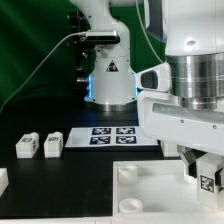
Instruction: Assemble one leg
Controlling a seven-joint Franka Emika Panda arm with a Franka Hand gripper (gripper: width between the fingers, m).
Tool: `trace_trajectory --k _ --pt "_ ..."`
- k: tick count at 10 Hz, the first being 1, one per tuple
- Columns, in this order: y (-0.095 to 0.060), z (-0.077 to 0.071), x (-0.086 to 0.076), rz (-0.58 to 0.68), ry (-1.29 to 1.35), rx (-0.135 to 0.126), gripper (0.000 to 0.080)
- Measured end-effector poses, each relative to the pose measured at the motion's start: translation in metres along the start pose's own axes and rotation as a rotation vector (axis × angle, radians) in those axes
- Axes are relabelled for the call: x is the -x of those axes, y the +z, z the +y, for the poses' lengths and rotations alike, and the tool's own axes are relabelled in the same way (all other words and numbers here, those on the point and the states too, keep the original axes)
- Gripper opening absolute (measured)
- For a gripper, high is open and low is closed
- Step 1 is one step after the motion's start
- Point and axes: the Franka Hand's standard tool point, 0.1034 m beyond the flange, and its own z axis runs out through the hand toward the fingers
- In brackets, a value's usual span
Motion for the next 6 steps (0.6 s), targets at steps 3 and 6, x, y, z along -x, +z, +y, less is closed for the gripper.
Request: trace_trajectory --k 3,6 --pt "0.0004 0.0034 0.0064 -0.052 0.744 -0.054 0.029" --pt "0.0004 0.0038 0.0066 -0.062 0.841 -0.051 0.0291"
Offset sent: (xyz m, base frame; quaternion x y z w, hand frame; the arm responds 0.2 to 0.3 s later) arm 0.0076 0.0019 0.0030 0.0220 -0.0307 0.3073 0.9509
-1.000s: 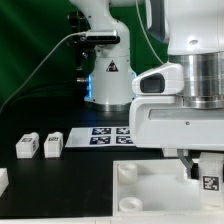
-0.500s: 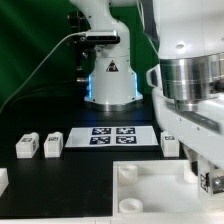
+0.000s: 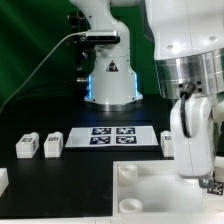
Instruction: Assemble one leg
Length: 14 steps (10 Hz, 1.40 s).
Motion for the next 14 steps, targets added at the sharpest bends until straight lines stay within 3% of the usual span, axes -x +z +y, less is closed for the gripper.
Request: trace_trajectory --k 1,2,3,4,5,9,10,12,13,14 --pt "0.0 0.0 0.0 0.0 -0.002 0.001 0.0291" --pt "0.001 0.0 0.001 0.006 -0.107 -0.007 0.0514" --pt "0.002 0.001 0.006 0.01 -0.253 -0.021 0.0514" --pt "0.002 0.002 0.01 0.014 -0.433 -0.026 0.0621" --pt "0.002 0.003 0.013 0.016 -0.609 -0.024 0.0641" --pt "0.002 0.002 0.011 0.027 -1.074 -0.017 0.0649" --pt "0.001 -0.001 0.01 0.052 -1.287 0.006 0.0649" --pt "-0.001 -0.008 0.007 0.073 -1.53 0.021 0.0649" --pt "-0.001 -0.007 0.007 0.073 -1.53 0.022 0.0523" --pt "-0.001 -0.007 0.007 0.072 -1.504 0.02 0.0523"
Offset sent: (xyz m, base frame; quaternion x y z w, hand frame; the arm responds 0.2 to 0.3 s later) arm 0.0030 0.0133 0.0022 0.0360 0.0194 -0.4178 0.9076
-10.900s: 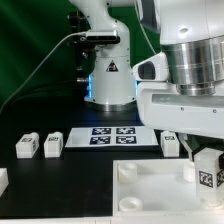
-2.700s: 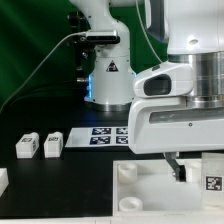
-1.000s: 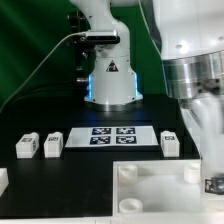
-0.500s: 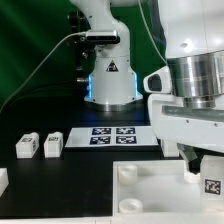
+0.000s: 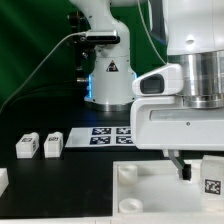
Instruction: Assemble one leg
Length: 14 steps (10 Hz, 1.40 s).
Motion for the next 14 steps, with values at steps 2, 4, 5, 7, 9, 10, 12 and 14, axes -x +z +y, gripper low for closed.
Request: trace_trajectory --k 2,4,5,7,9,10,12,14 --pt "0.0 0.001 0.0 -0.001 0.125 0.0 0.0294" --pt "0.0 0.004 -0.001 -0.004 0.378 0.006 0.0294" --pt "-0.001 0.005 -0.001 -0.01 0.56 0.016 0.0294" --pt "-0.001 0.007 0.003 -0.05 1.012 0.027 0.0294" --pt "0.0 0.008 0.004 -0.077 1.327 0.019 0.0294" --pt "0.0 0.007 0.004 -0.077 1.372 0.021 0.0294" --pt "0.0 0.007 0.005 -0.075 1.4 0.024 0.0294" --pt "0.004 0.001 0.012 -0.069 1.301 0.026 0.0534"
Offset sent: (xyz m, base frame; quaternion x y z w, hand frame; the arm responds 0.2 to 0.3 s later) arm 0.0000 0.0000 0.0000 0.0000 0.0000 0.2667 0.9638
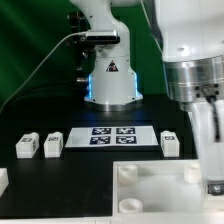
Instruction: Assemble one leg
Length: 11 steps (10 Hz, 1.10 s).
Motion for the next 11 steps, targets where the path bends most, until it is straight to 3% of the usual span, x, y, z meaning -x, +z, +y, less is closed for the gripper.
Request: trace_trajectory --k 1,2,6,11 --pt "0.002 0.002 0.005 0.009 -0.099 -0.019 0.0613" --pt "0.004 0.002 0.007 0.021 -0.267 -0.029 0.0613" --pt "0.003 0.002 0.006 0.042 -0.731 -0.021 0.0649" --pt "-0.003 -0.009 -0.002 0.11 -1.554 0.033 0.0649"
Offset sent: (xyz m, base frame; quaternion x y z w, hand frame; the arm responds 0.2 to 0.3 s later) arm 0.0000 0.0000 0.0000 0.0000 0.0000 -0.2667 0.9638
